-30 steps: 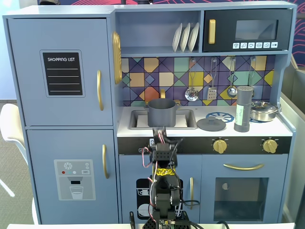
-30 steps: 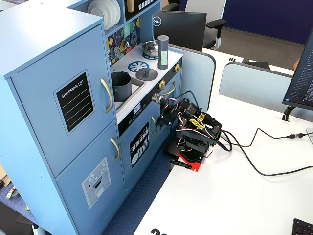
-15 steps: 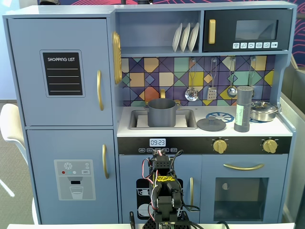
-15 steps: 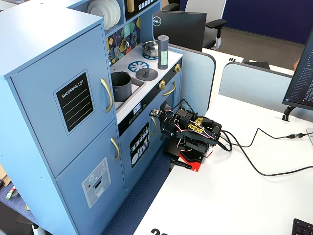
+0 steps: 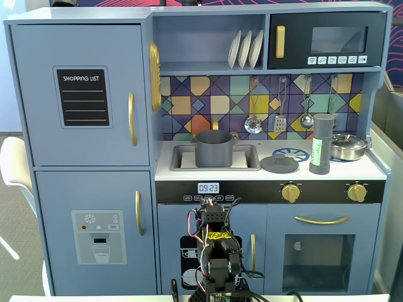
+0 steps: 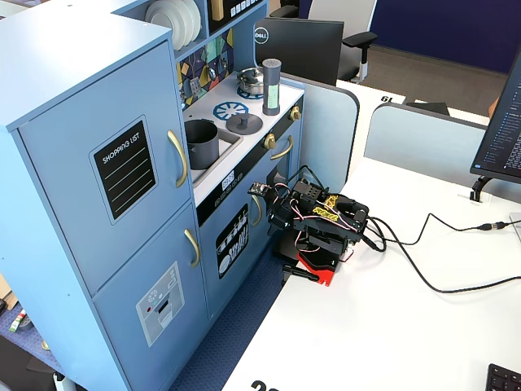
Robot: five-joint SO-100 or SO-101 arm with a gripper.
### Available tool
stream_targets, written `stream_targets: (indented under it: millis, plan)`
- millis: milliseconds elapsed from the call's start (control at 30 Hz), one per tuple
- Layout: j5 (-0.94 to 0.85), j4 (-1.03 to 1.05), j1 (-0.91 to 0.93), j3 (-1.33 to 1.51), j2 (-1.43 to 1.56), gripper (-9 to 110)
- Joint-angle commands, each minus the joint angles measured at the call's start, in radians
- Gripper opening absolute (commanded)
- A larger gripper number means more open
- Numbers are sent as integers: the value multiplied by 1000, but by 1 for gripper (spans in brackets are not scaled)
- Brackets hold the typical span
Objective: Put salt in the gray recipient
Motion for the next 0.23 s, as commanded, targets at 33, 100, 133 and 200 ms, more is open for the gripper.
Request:
stream_targets:
  millis: [33,100,133,200]
  plan:
    - [12,5,-15,2,12,5]
    - [12,5,-17,2,12,6]
    - [12,5,-17,2,12,6]
    - [12,5,-17,2,12,6]
